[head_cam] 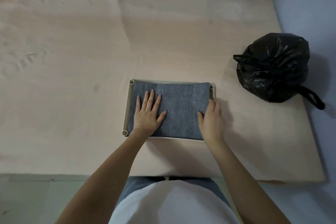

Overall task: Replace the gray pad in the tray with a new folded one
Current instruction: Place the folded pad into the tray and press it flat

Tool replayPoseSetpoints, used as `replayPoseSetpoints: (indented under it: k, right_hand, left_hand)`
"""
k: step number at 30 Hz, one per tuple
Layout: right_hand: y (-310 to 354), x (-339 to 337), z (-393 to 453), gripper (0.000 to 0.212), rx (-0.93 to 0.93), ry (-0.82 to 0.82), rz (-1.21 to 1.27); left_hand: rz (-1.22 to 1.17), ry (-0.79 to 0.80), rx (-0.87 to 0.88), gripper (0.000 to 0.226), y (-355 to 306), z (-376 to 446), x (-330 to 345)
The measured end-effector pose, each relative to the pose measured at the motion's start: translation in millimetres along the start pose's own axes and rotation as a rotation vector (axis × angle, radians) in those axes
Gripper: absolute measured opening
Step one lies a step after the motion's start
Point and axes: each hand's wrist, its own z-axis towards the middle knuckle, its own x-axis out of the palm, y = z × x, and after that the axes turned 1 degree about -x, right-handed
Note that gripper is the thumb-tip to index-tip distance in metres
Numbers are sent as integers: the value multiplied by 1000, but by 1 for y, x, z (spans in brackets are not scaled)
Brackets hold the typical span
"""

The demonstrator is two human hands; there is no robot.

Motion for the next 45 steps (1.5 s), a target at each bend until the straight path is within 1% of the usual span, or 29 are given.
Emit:
replayPoseSetpoints:
  k: [1, 2, 3, 5, 7, 8, 10, 12, 15, 17, 21, 27, 34, 36, 39, 41, 43, 45]
  right_hand:
    - [7, 0, -1, 46, -78, -103, -113]
    - [16, 2, 0, 45, -155, -160, -160]
    - [26, 6, 1, 48, -233, -163, -177]
    - [47, 18, 6, 57, -357, -12, -183]
    - [65, 35, 13, 59, -460, 133, -239]
    - [72, 43, 15, 59, -500, 181, -280]
    - [79, 58, 17, 60, -547, 222, -324]
    - [76, 66, 18, 61, -547, 230, -314]
    - [65, 71, 19, 64, -511, 264, -211]
    - [60, 70, 21, 65, -480, 257, -174]
    - [43, 63, 28, 64, -314, 185, -138]
    - [12, 52, 34, 64, -154, 106, -162]
    - [4, 49, 36, 65, -150, 106, -219]
    - [7, 48, 35, 64, -165, 97, -220]
    - [10, 52, 32, 64, -256, 97, -213]
    - [8, 55, 32, 66, -231, 95, -192]
    - [5, 56, 33, 67, -188, 77, -183]
    - [6, 55, 32, 68, -163, 65, -188]
  left_hand:
    - [-1, -4, 17, 82, 2, 0, 1]
    - [-3, -8, 31, 81, 3, 1, 1]
    - [-3, -15, 42, 80, 4, 1, 2]
    - [-17, -35, 54, 78, 5, 2, 5]
    - [-26, -51, 63, 76, 5, 2, 7]
    - [-19, -54, 71, 76, 6, 2, 8]
    - [-4, -56, 85, 73, 7, 2, 11]
    - [-4, -64, 85, 70, 8, 3, 14]
    - [-14, -75, 73, 69, 7, 3, 15]
    - [-16, -77, 58, 71, 6, 3, 15]
    - [-23, -83, 25, 72, 5, 3, 16]
    - [-13, -76, 13, 72, 5, 3, 16]
    - [-36, -71, 3, 73, 1, 3, 14]
    - [-31, -50, -31, 75, -6, 2, 12]
    - [-19, -39, -100, 78, -20, 2, 10]
    - [-6, -20, -112, 75, -22, 1, 8]
    - [4, -61, -78, 71, -17, 1, 3]
    - [24, -126, -7, 66, -7, 5, 0]
